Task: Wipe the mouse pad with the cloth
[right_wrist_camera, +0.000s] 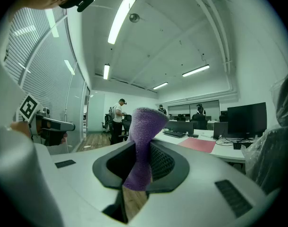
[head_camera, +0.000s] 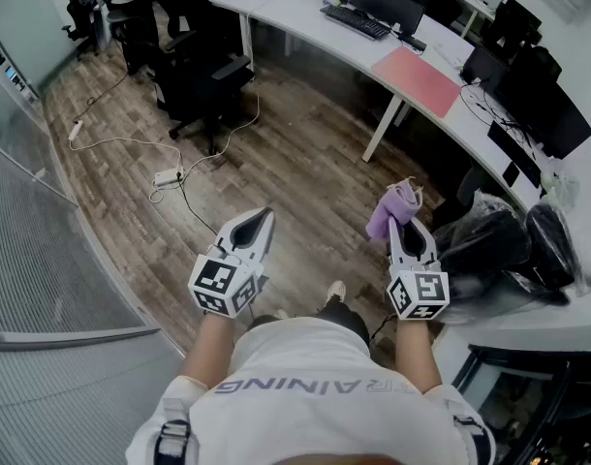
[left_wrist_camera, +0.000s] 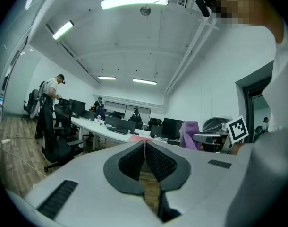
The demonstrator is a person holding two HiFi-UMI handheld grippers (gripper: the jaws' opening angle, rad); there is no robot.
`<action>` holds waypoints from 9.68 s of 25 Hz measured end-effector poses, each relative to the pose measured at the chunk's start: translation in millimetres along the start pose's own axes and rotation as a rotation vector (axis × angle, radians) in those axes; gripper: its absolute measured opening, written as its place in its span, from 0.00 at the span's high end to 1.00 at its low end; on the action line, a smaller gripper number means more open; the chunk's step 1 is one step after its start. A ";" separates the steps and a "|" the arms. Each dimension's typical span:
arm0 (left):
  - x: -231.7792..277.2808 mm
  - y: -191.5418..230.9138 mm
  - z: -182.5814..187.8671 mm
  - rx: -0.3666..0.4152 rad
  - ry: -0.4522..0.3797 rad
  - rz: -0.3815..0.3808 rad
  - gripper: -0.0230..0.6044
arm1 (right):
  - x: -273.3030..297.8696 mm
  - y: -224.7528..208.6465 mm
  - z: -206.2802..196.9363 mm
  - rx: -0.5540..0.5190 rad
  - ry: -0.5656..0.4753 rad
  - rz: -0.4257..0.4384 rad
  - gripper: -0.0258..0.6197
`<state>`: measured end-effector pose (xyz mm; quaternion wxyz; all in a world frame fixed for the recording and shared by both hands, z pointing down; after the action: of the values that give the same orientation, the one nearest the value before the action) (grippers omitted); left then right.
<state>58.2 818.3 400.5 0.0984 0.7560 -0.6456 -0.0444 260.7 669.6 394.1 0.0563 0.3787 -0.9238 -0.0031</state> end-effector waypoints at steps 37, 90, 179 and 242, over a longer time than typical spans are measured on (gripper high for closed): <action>43.4 75.2 -6.5 -0.047 0.049 0.062 0.91 | 109.3 6.7 -9.0 0.043 0.038 0.058 0.82; 512.6 324.7 79.4 -0.026 0.120 -0.122 0.91 | 544.8 -207.4 3.6 0.129 0.126 -0.092 0.81; 1092.5 555.7 14.1 -0.220 0.396 -0.374 0.91 | 1103.2 -513.5 -221.4 0.279 0.754 -0.243 0.81; 1114.8 258.1 14.9 -0.036 0.404 -0.402 0.91 | 781.7 -806.6 -271.2 0.443 0.744 -0.599 0.80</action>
<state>-13.3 -319.0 506.0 0.2280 0.8605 -0.4491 0.0771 301.0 -442.8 704.0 0.2958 0.6044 -0.6712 0.3108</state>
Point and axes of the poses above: the fingertips, and each gripper's own axes: x forward along the fingers, y to its left, z out of its top, the point moved 1 cm from there along -x, backward along the fingers, and after that the axes turned 9 degrees about -z, right-handed, at the moved point
